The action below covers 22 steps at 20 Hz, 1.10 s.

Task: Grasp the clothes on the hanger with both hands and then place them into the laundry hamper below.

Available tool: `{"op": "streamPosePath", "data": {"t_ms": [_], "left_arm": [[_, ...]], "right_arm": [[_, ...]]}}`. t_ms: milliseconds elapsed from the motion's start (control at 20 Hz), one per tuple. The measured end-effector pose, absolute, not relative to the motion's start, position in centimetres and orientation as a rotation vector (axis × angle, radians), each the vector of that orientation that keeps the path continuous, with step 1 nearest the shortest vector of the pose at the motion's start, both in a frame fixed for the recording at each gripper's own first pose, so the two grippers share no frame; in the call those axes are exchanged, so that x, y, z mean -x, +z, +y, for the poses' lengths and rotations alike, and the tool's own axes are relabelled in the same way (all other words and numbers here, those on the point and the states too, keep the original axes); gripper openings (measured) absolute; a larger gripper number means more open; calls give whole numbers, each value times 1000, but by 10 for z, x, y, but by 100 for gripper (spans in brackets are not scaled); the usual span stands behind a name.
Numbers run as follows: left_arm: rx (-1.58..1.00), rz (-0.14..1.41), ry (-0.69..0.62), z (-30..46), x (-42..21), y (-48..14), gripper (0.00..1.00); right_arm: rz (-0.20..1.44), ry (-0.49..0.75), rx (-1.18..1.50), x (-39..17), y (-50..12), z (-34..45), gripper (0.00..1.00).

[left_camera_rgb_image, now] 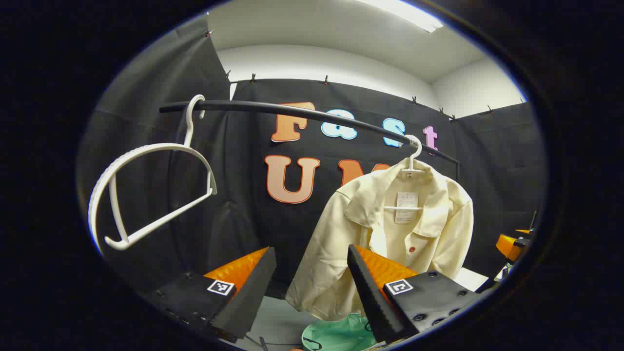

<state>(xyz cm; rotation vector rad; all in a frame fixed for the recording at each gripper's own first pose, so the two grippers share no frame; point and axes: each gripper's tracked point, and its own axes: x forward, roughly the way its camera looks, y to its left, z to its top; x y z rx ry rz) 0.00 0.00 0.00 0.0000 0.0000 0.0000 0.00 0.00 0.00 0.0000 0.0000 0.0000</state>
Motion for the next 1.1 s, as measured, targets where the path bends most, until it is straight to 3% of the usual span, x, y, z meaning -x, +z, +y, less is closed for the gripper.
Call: {"op": "streamPosePath", "data": {"t_ms": [50,450,900,1100], "left_arm": [[-2,-2,-7,0,0,0,96],[3,7,-56,0,-2,-3,94],[-3,16,-49,7,1,-6,100],[-10,17,-53,8,3,-6,93]], "right_arm": [[-3,-8,5,4,0,0,95],[6,-36,5,26,-5,6,95],[27,-16,3,28,-8,17,95],[30,-14,6,33,-10,20,95]]}}
